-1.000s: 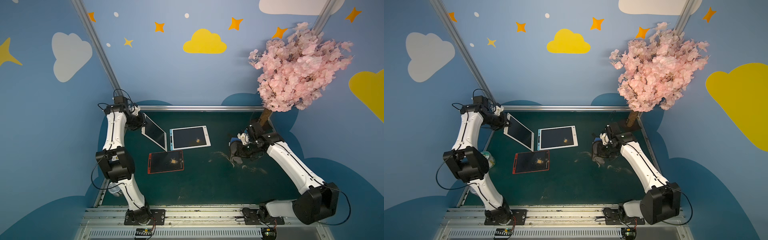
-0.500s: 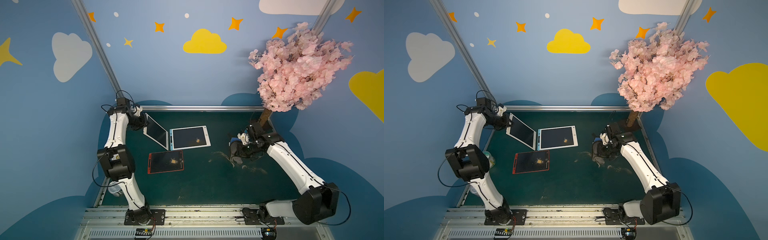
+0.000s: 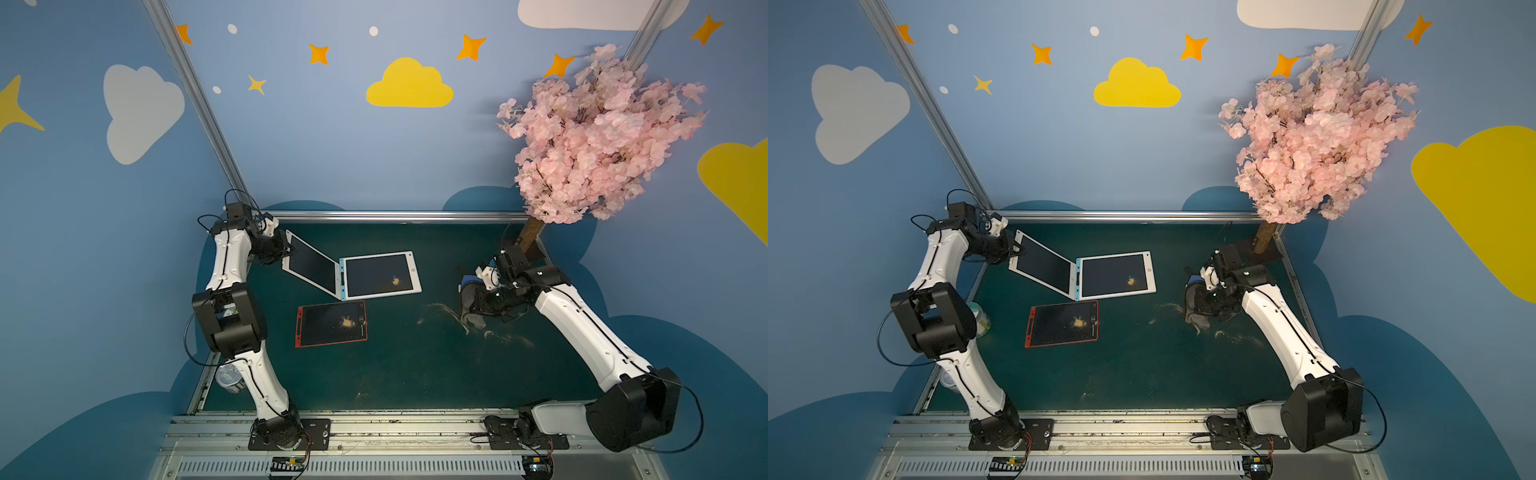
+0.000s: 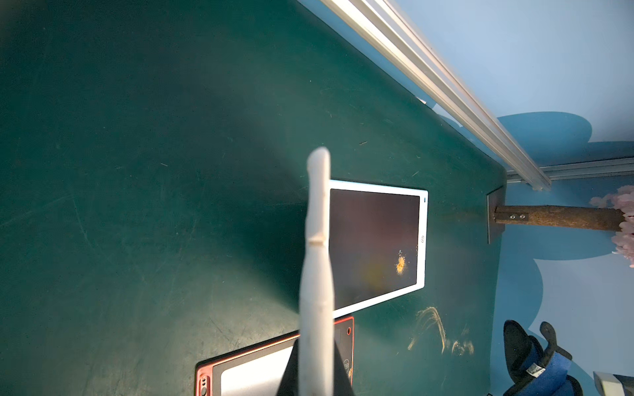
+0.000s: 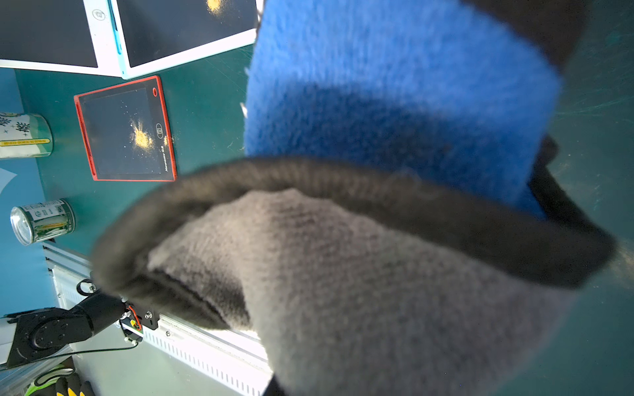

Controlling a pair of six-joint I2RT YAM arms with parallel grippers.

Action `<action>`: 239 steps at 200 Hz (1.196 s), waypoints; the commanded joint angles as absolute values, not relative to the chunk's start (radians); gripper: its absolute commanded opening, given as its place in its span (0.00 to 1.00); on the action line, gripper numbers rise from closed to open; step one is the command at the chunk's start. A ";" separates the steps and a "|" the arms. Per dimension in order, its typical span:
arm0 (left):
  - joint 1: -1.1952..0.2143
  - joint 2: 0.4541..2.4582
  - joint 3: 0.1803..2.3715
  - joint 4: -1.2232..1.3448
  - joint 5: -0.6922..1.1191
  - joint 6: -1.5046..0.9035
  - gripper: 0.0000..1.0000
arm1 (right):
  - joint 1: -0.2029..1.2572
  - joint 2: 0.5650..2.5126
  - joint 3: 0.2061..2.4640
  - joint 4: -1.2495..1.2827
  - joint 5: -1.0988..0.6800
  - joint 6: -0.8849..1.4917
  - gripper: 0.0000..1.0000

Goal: Wipe the drawing tablet
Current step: Place the drawing tablet at the center of the board.

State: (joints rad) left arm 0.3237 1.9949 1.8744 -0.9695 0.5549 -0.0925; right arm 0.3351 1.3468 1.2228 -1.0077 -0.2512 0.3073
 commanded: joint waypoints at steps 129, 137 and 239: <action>0.192 2.060 1.756 -0.768 0.668 -0.199 0.03 | 0.328 1.307 1.208 -1.046 -0.236 0.302 0.00; 0.189 2.072 1.759 -0.756 0.675 -0.206 0.03 | 0.329 1.307 1.208 -1.045 -0.236 0.301 0.00; 0.161 2.208 1.874 -0.789 0.453 -0.223 0.03 | 0.327 1.318 1.189 -1.032 -0.242 0.300 0.00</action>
State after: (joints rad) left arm 0.1814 2.1769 1.8378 -0.7403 0.6605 -0.2504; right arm 0.3340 1.3289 1.2053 -1.0245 -0.2443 0.3065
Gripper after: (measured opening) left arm 0.092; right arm 0.104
